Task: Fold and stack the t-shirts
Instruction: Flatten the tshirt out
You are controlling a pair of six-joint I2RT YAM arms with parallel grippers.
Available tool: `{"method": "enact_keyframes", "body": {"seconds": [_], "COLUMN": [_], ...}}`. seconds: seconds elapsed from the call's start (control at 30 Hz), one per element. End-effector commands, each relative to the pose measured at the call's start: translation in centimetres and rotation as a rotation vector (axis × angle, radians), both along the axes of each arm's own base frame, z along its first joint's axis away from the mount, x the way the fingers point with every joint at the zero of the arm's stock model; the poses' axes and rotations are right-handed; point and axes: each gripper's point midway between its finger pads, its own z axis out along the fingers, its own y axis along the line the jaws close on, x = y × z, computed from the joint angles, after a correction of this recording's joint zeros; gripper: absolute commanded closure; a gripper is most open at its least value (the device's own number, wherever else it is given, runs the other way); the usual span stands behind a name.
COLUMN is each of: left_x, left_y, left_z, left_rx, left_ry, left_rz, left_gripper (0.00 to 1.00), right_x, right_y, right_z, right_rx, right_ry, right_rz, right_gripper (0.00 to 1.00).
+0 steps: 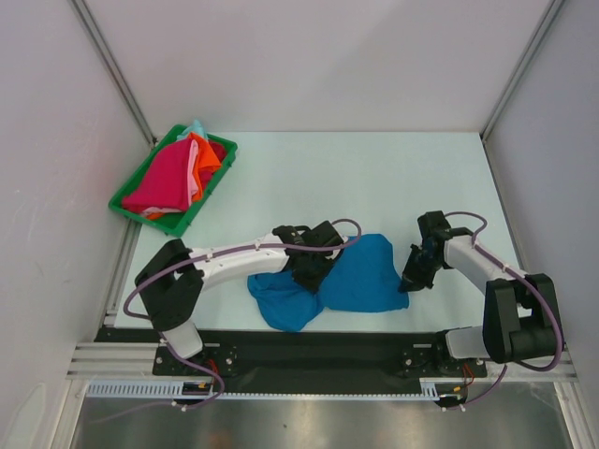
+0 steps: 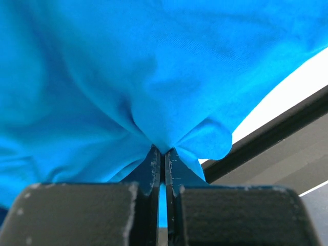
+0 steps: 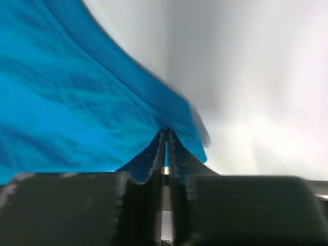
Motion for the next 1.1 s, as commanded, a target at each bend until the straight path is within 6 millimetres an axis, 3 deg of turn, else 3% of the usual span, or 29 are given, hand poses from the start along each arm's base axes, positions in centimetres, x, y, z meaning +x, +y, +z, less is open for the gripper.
{"method": "enact_keyframes", "body": {"seconds": [0.0, 0.03, 0.17, 0.2, 0.23, 0.27, 0.3, 0.43, 0.5, 0.57, 0.6, 0.63, 0.67, 0.73, 0.77, 0.8, 0.87, 0.9, 1.0, 1.03, 1.07], "left_x": [1.6, 1.6, 1.5, 1.5, 1.4, 1.4, 1.2, 1.2, 1.2, 1.3, 1.2, 1.3, 1.4, 2.1, 2.8, 3.5, 5.1, 6.2, 8.9, 9.1, 9.8], "left_y": [-0.1, 0.0, 0.1, 0.0, -0.1, -0.2, -0.2, -0.5, -0.6, -0.5, -0.5, -0.4, 0.0, 0.2, 1.1, 1.1, 2.6, 2.9, 5.6, 6.6, 7.6], "left_z": [4.1, 4.3, 4.1, 3.9, 3.4, 3.3, 3.0, 2.7, 2.7, 2.7, 3.1, 3.3, 3.6, 5.2, 5.7, 7.3, 9.3, 11.1, 16.6, 18.8, 20.5], "left_rx": [-0.04, -0.038, -0.036, -0.036, -0.031, -0.031, -0.032, -0.041, -0.039, -0.036, -0.039, -0.034, -0.022, -0.024, 0.009, -0.009, 0.018, 0.005, -0.011, -0.042, -0.062], "left_ry": [-0.114, -0.121, -0.119, -0.112, -0.102, -0.098, -0.089, -0.084, -0.084, -0.082, -0.086, -0.094, -0.102, -0.147, -0.18, -0.221, -0.287, -0.337, -0.494, -0.541, -0.586], "left_rz": [-0.005, -0.006, -0.018, -0.024, -0.026, -0.027, -0.031, -0.032, -0.035, -0.035, -0.041, -0.039, -0.036, -0.034, -0.015, -0.009, 0.042, 0.068, 0.169, 0.186, 0.217], "left_gripper": [1.0, 1.0, 1.0, 1.0, 1.0, 1.0, 1.0, 0.97, 0.97, 0.98, 0.99, 1.0, 1.0, 0.99, 1.0, 1.0, 1.0, 1.0, 0.99, 1.0, 0.99], "right_x": [1.1, 1.4, 1.7, 1.6, 1.4, 1.4, 1.4, 1.3, 1.4, 1.9, 2.1, 2.4, 2.2, 4.5, 4.2, 6.2, 7.0, 8.8, 9.8, 10.5, 9.9], "right_y": [-0.6, -0.7, -0.7, -0.7, -0.8, -0.8, -0.8, 0.0, 0.2, 0.4, 0.5, 0.3, 0.1, -0.2, -0.5, -0.4, -0.1, 0.6, 4.0, 5.2, 7.2], "right_z": [0.0, 0.2, 1.1, 1.1, 0.9, 0.7, 0.6, -0.5, -1.2, -1.2, -0.9, -0.5, 0.2, 3.9, 5.3, 9.0, 12.4, 16.6, 23.6, 28.4, 30.8], "right_rx": [-0.036, -0.04, -0.041, -0.045, -0.048, -0.05, -0.052, -0.01, -0.004, 0.003, 0.004, -0.007, -0.022, -0.062, -0.089, -0.094, -0.088, -0.057, 0.068, 0.107, 0.153], "right_ry": [-0.04, -0.054, -0.069, -0.061, -0.049, -0.045, -0.044, -0.015, -0.002, -0.015, -0.019, -0.03, -0.021, -0.134, -0.136, -0.249, -0.319, -0.431, -0.598, -0.715, -0.77], "right_rz": [0.007, 0.007, 0.011, 0.006, 0.007, 0.007, 0.002, -0.006, -0.004, -0.006, -0.006, -0.007, -0.011, -0.004, 0.013, 0.011, 0.039, 0.046, 0.156, 0.19, 0.266], "right_gripper": [0.95, 1.0, 1.0, 0.94, 0.8, 0.56, 0.49, 0.44, 0.46, 0.56, 0.66, 0.92, 0.97, 1.0, 1.0, 1.0, 1.0, 1.0, 1.0, 1.0, 1.0]}}
